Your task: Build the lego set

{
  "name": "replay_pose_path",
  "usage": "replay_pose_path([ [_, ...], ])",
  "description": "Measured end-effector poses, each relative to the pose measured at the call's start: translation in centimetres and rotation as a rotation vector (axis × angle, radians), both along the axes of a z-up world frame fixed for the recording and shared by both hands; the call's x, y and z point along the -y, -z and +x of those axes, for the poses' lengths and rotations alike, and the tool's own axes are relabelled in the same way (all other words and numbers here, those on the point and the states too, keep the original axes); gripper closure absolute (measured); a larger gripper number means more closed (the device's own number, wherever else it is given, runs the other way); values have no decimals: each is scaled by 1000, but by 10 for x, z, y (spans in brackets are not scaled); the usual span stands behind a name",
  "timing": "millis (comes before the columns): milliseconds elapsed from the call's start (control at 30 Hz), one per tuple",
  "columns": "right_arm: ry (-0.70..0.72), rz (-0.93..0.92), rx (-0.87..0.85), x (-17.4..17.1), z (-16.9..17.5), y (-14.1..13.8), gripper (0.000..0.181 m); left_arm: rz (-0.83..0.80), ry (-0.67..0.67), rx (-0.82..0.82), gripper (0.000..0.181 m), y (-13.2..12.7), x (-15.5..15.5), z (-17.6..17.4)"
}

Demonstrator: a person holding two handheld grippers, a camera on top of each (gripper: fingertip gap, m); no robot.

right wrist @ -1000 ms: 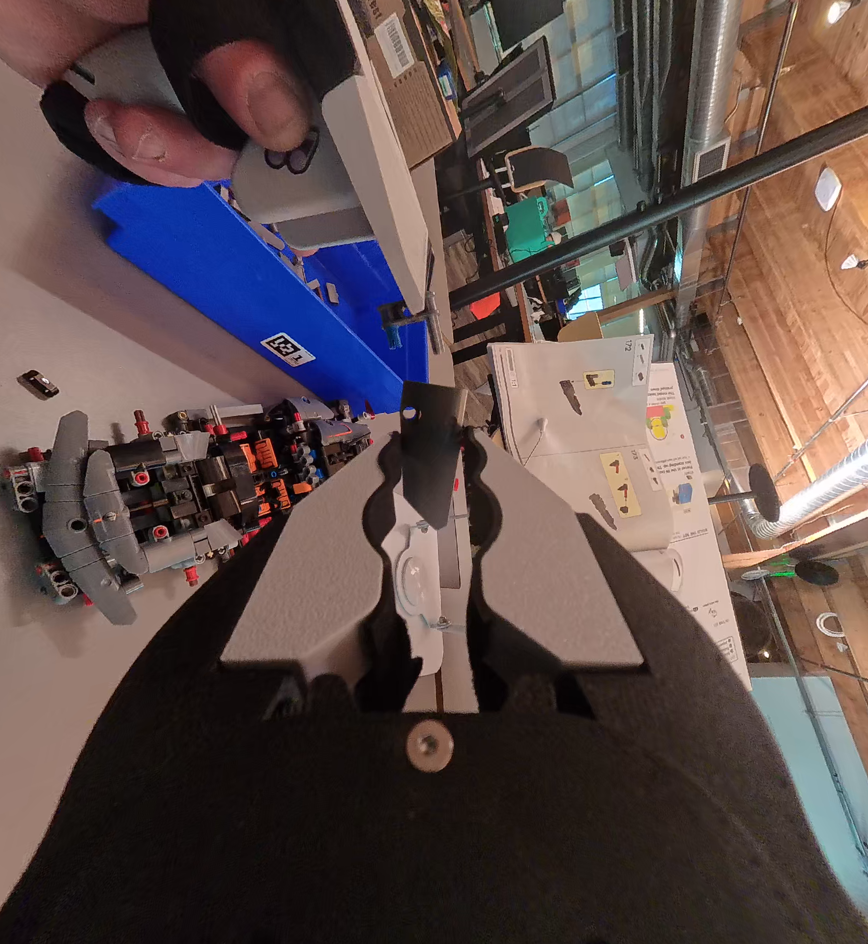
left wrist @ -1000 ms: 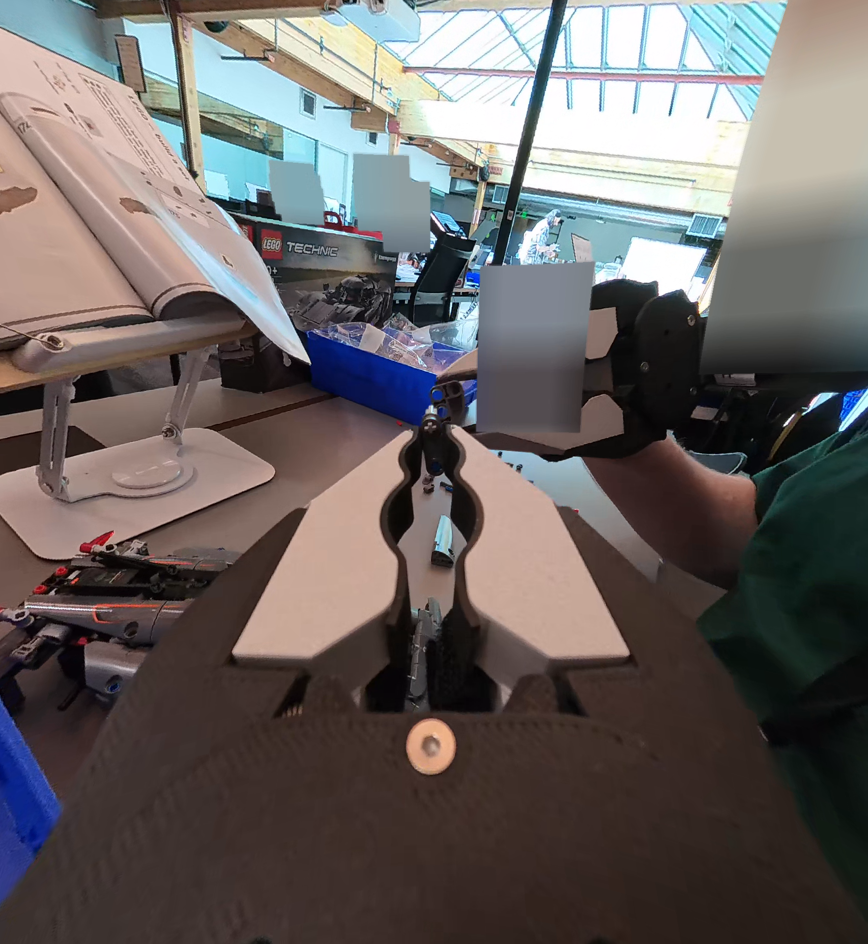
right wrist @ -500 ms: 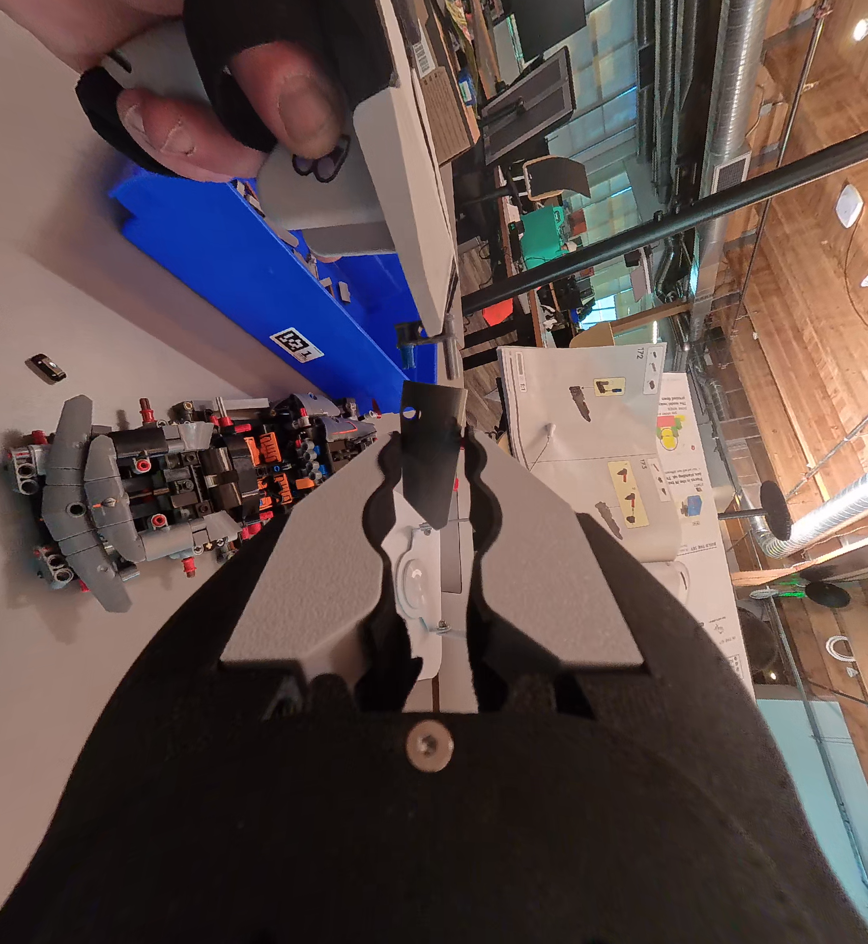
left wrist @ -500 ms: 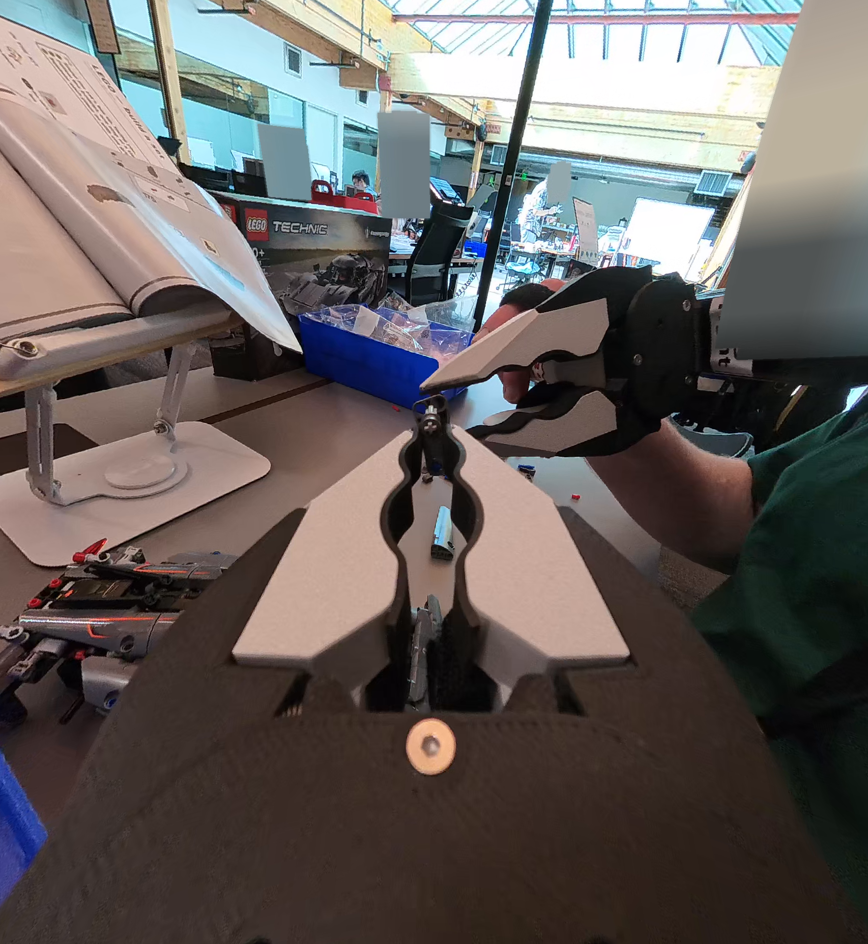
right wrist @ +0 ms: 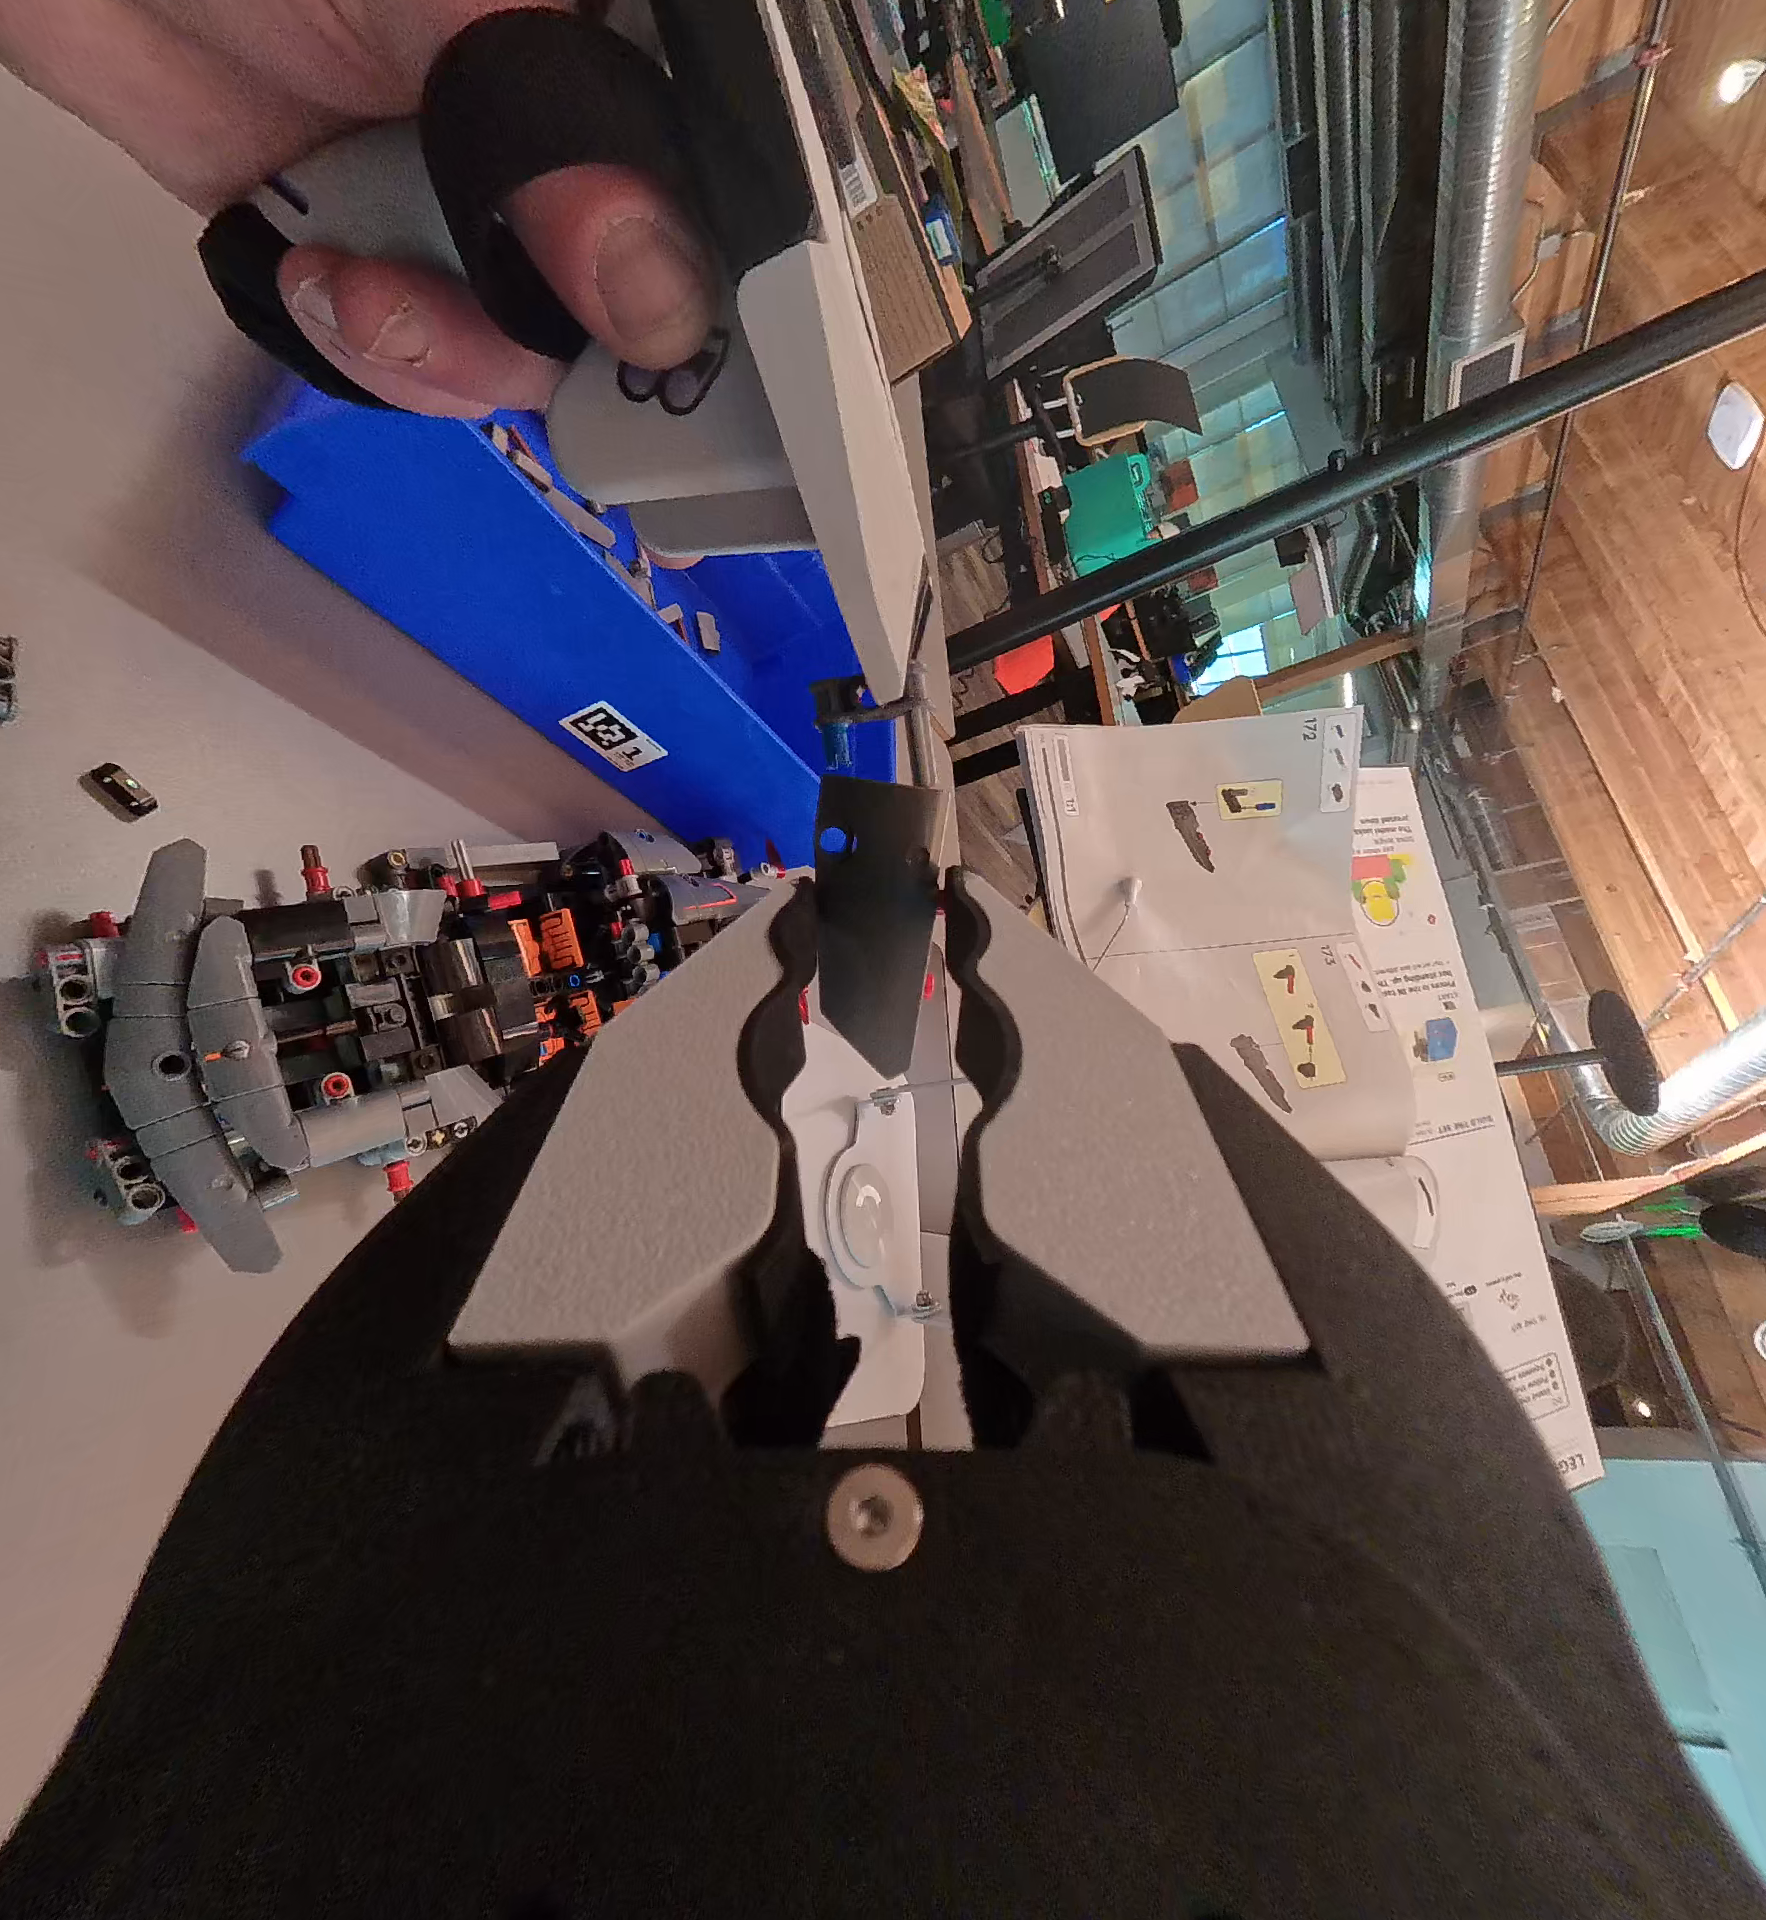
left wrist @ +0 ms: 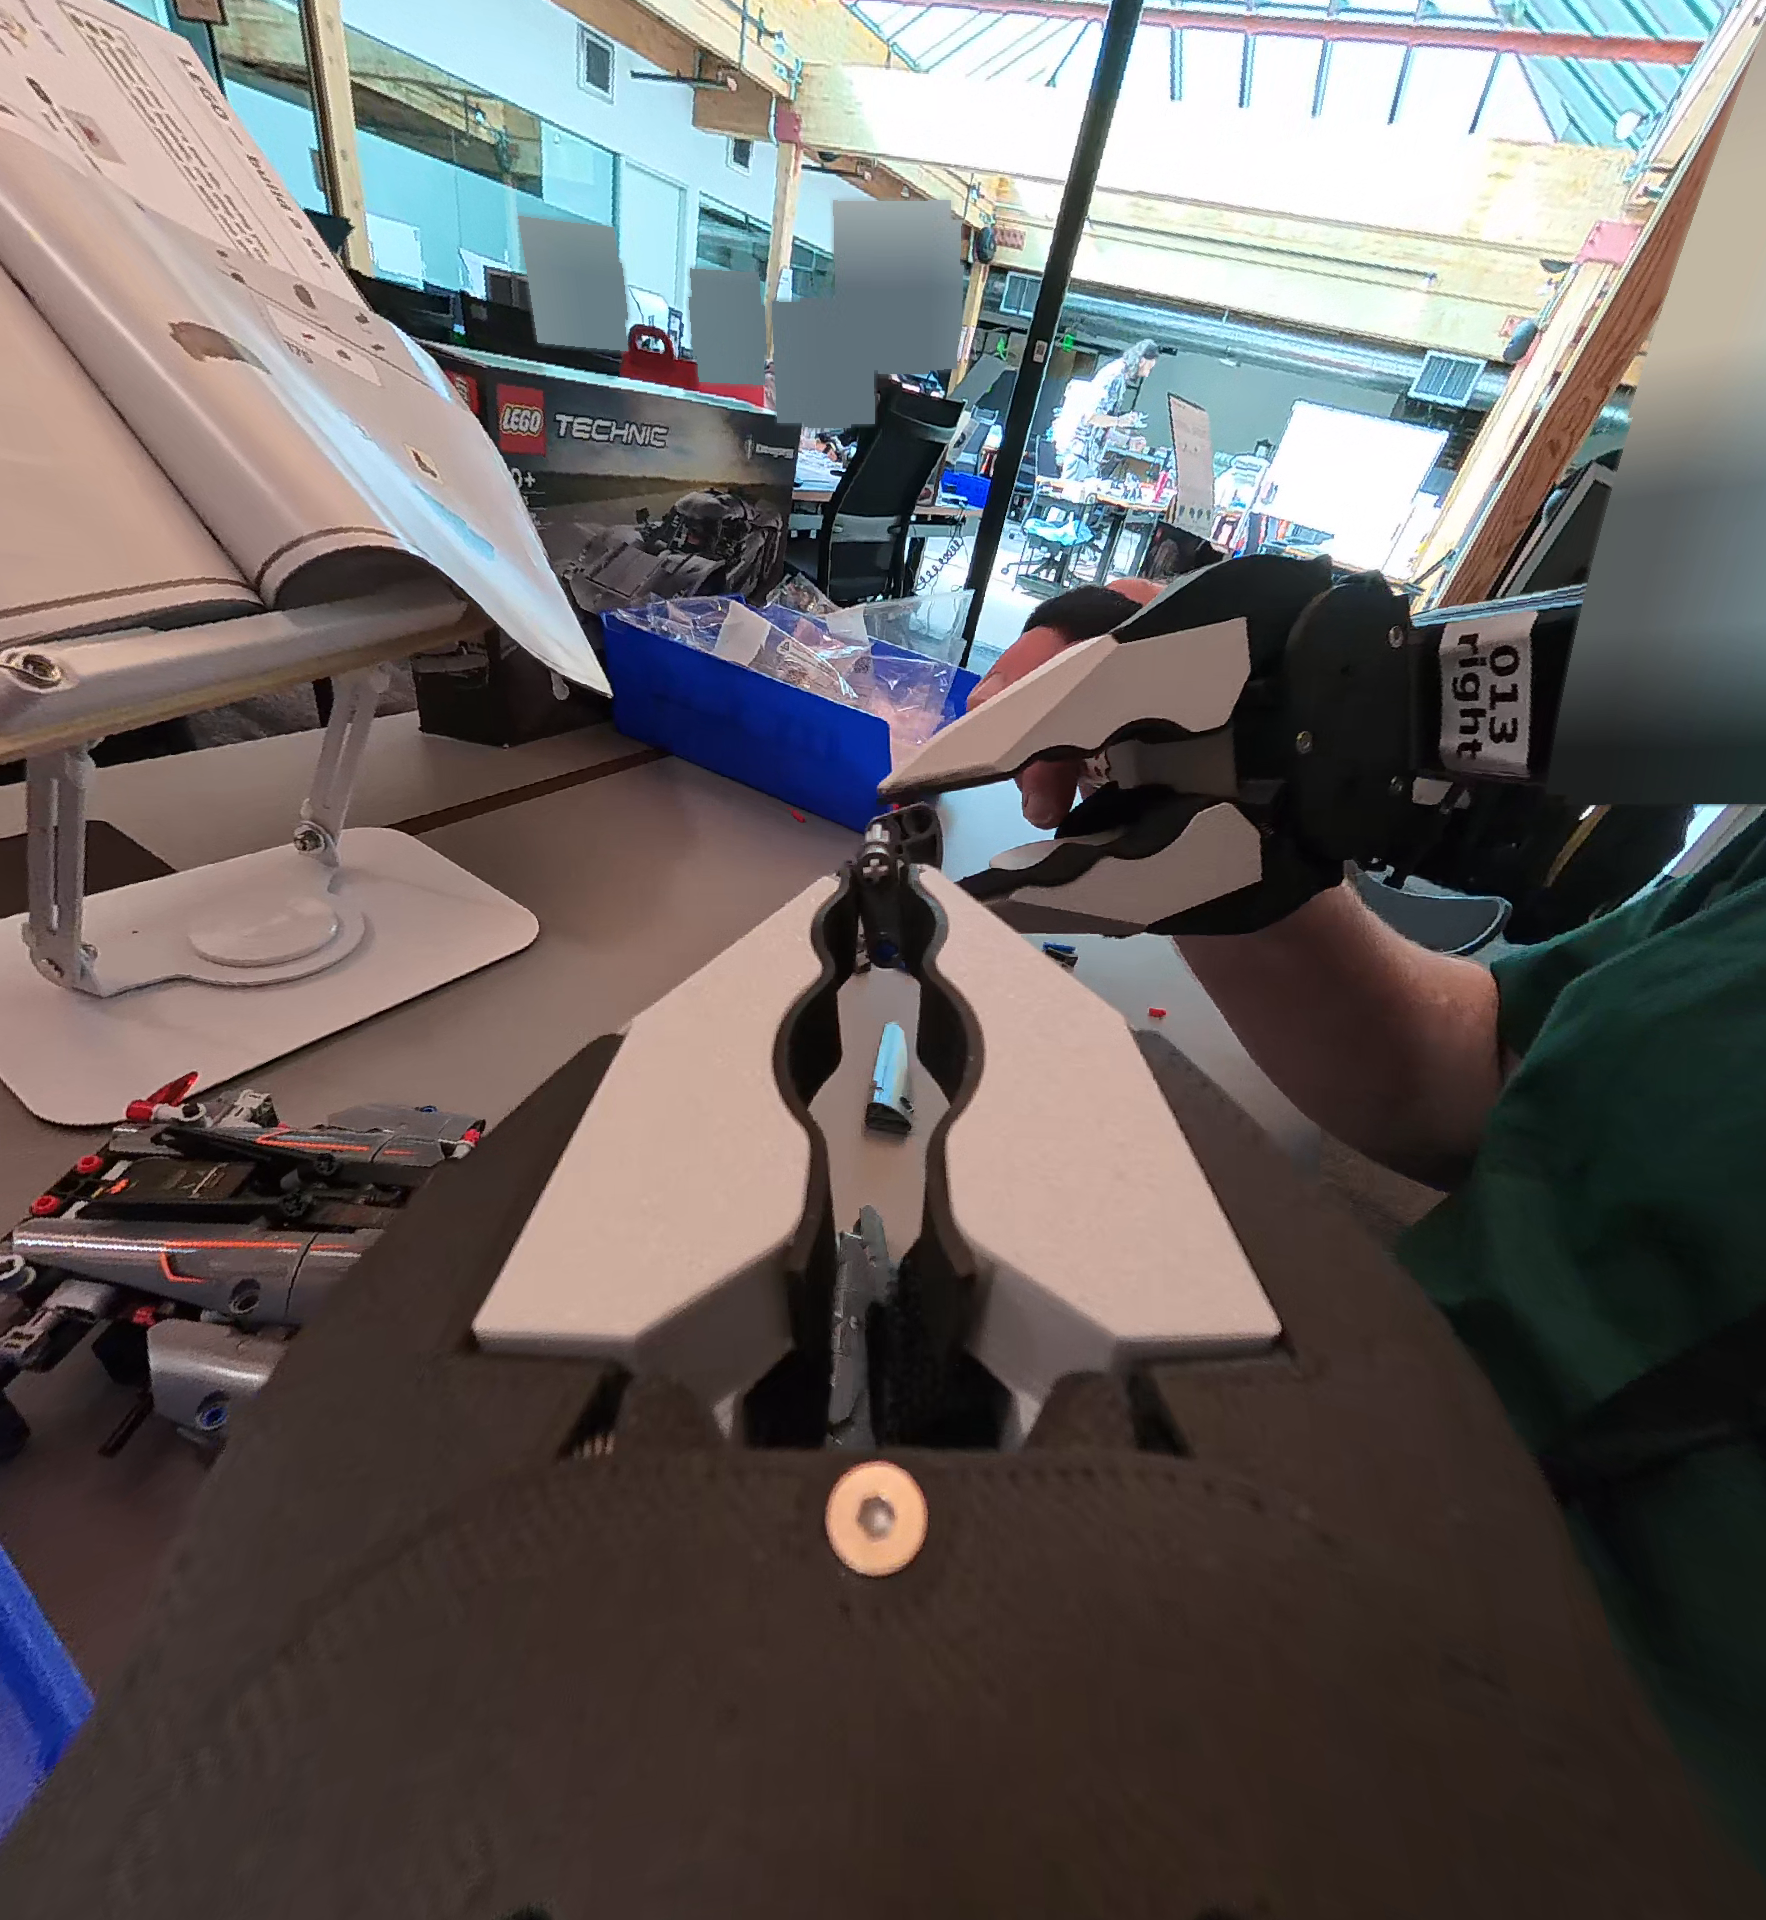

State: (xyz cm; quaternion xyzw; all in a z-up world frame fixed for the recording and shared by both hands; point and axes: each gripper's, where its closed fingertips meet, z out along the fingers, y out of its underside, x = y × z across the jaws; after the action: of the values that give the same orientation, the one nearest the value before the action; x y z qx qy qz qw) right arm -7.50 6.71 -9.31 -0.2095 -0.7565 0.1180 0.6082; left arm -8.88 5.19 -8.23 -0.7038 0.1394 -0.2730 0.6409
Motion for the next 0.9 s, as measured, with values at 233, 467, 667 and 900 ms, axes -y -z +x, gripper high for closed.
replay_pose_path([
  [233,-31,-27,16,0,-1,0,159,-31,15,32,176,1,-1,0],
  [467,-55,-39,32,0,0,2,159,-54,21,33,176,3,-1,0],
  [667,-74,-38,46,0,1,4,159,-71,32,13,176,5,-1,3],
  [900,-108,-13,68,6,5,5,160,-106,55,2,176,9,1,4],
])
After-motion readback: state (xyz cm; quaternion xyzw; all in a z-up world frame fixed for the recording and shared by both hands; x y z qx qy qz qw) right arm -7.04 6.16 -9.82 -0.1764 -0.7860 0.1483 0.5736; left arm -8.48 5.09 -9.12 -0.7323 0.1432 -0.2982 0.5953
